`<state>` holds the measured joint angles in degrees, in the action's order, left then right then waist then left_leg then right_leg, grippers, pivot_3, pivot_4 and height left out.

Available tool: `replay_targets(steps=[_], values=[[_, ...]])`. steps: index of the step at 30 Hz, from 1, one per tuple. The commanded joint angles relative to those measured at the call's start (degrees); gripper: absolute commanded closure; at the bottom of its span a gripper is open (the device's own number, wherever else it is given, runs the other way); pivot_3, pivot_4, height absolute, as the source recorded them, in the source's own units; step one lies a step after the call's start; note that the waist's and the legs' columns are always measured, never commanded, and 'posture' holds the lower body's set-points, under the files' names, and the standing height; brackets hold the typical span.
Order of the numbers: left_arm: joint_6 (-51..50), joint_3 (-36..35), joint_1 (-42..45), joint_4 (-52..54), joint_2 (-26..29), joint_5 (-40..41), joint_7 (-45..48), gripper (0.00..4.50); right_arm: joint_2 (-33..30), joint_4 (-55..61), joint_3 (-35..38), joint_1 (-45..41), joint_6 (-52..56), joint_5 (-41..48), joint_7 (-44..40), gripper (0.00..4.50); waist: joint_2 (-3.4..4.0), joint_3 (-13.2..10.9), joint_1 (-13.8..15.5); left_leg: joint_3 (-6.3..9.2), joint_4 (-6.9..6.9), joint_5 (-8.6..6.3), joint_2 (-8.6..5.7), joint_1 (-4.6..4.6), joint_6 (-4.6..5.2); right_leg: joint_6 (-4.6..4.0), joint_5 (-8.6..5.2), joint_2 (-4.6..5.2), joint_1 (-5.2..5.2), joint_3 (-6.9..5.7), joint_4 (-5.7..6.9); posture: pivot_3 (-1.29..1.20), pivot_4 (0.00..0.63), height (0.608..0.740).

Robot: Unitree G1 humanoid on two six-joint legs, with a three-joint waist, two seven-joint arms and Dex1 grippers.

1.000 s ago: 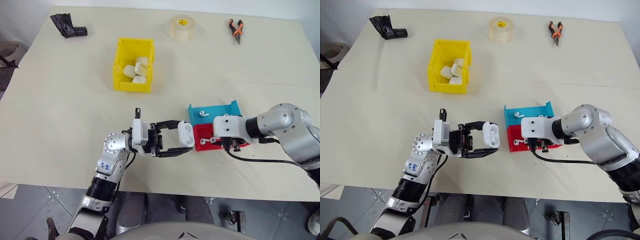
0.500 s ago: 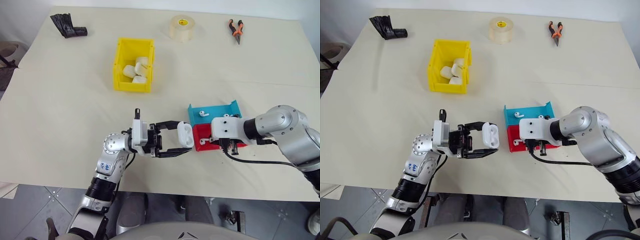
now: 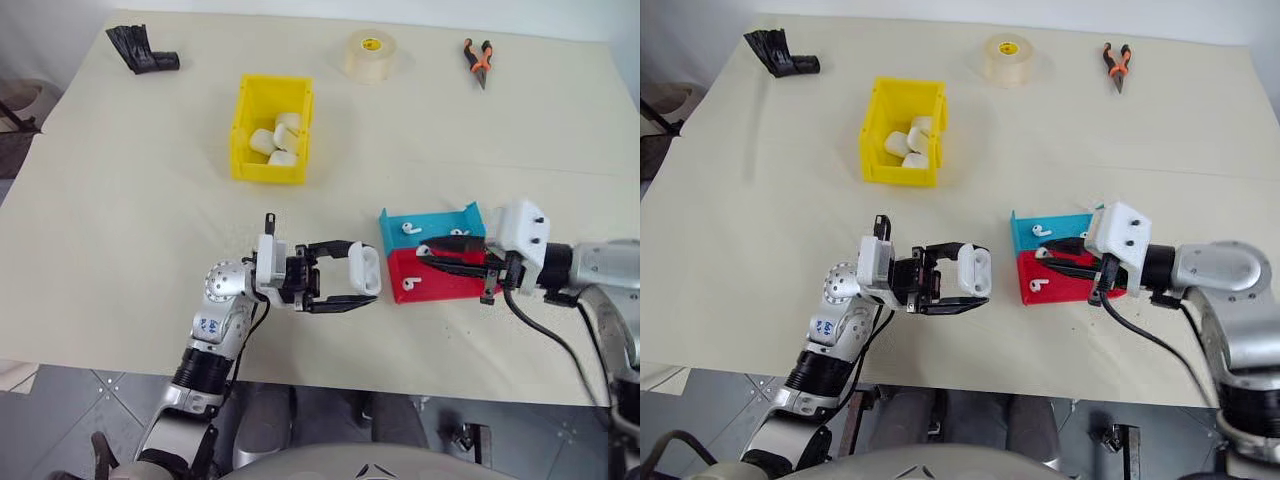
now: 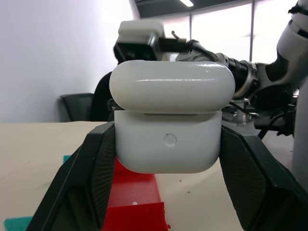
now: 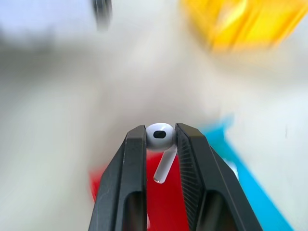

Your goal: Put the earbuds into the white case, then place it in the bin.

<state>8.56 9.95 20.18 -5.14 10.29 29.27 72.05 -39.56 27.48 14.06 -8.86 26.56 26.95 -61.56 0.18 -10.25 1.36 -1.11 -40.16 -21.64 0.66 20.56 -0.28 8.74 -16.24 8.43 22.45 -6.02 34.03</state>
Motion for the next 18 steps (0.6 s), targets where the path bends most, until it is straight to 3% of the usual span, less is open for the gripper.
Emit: replay_targets(steps=[1, 9, 18], values=[[-1.7, -0.4, 2.0, 0.6, 0.1, 1.8, 1.3, 1.7, 6.9, 6.0, 4.5, 0.4, -2.7, 8.6, 6.8, 3.99, 0.0, 0.0, -0.1, -0.01, 0.01, 0.0, 0.01, -0.02, 0.0, 0.0, 0.0, 0.0, 0.0, 0.01, 0.01, 0.0, 0.15, 0.74], [-6.6, -1.1, 5.5, 0.2, 0.3, 3.0, 2.8, 1.7, 17.9, 13.2, -1.8, 2.4, -4.2, 13.9, 17.4, 3.99, 0.04, 0.0, -0.1, 0.0, 0.06, 0.01, -0.01, -0.05, -0.02, 0.0, 0.0, -0.02, 0.01, 0.05, 0.04, 0.0, 0.15, 0.74], [-12.1, -2.7, 7.4, 2.7, -0.3, 4.6, 0.3, 1.7, 21.5, 12.2, -8.8, 5.0, -8.4, 12.4, 19.8, 3.99, 0.04, 0.0, -0.1, 0.01, 0.06, 0.01, -0.02, -0.05, -0.01, 0.0, 0.0, -0.02, 0.01, 0.06, 0.04, 0.0, 0.15, 0.74]])
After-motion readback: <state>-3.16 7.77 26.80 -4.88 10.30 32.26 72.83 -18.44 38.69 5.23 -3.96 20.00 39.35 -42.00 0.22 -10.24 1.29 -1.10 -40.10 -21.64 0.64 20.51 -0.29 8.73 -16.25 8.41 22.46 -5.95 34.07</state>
